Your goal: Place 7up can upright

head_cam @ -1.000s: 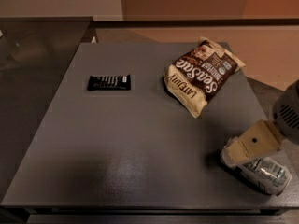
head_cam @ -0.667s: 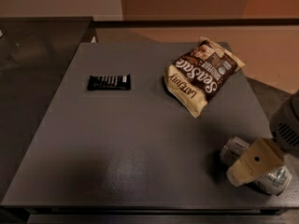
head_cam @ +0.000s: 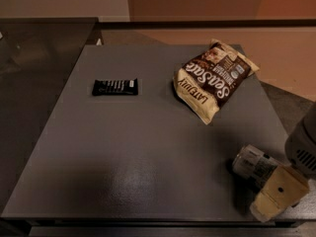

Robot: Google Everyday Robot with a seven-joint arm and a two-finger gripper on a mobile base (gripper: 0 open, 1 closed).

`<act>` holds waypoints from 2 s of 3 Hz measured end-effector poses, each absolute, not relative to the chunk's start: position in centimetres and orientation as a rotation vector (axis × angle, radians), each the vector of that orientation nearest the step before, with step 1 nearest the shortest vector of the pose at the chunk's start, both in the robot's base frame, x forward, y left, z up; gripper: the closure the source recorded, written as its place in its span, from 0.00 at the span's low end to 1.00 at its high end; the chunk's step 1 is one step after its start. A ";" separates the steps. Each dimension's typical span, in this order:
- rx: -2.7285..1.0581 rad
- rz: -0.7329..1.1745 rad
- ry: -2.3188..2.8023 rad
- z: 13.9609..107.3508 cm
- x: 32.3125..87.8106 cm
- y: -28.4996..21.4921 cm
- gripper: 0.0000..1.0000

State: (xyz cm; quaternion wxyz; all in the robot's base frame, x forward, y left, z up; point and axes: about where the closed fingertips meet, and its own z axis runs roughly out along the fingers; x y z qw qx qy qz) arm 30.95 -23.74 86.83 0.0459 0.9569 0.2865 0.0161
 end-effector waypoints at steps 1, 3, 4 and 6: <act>2.949 -0.004 0.930 86.4 31.0 -23.3 0.00; 3.004 0.006 1.004 85.5 30.7 -21.6 0.00; 3.012 0.030 1.025 84.9 30.8 -21.1 0.00; 3.027 0.080 0.983 84.7 31.7 -20.0 0.19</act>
Offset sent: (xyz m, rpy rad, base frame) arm -0.0058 0.0212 -0.0123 0.1168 0.1176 0.0624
